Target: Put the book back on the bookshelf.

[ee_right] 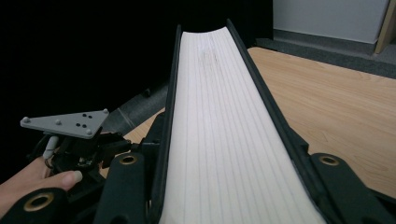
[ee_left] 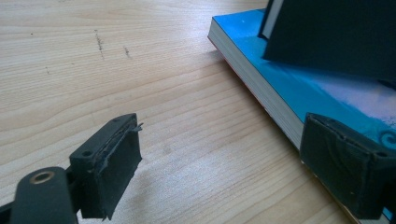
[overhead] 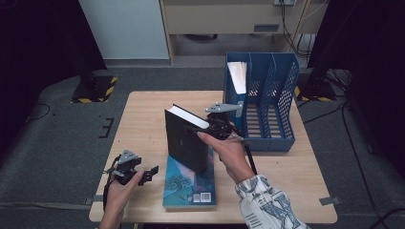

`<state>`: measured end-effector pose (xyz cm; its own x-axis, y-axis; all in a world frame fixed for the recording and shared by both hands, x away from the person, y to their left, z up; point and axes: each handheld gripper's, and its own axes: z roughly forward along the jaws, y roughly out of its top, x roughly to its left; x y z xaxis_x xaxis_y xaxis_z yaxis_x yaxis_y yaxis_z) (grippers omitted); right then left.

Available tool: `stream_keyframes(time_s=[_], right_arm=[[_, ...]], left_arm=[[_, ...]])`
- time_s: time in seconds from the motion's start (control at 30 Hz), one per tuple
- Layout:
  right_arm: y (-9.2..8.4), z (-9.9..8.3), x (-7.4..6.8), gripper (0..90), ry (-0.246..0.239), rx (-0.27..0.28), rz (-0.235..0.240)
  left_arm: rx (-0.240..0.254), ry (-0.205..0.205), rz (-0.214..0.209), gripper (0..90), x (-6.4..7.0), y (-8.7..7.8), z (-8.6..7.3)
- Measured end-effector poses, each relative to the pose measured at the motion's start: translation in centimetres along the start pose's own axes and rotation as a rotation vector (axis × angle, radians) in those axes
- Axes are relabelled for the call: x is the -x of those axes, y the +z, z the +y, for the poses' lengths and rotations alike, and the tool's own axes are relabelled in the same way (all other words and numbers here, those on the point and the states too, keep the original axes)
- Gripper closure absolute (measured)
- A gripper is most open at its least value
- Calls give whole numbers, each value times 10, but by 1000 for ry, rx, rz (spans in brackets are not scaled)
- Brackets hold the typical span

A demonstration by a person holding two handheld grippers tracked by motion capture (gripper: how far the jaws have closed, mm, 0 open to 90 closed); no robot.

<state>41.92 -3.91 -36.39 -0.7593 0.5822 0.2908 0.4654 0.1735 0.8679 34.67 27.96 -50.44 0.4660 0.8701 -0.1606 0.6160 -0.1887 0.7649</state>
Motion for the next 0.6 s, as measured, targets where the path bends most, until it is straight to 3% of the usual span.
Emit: stream_keyframes(time_s=[0.37,0.6], right_arm=[[-28,0,-2,523,-5,-19,-33],[-60,-5,1,524,36,0,-47]], left_arm=[[-23,4,13,117,-1,3,-1],[-40,12,18,117,-2,5,-2]])
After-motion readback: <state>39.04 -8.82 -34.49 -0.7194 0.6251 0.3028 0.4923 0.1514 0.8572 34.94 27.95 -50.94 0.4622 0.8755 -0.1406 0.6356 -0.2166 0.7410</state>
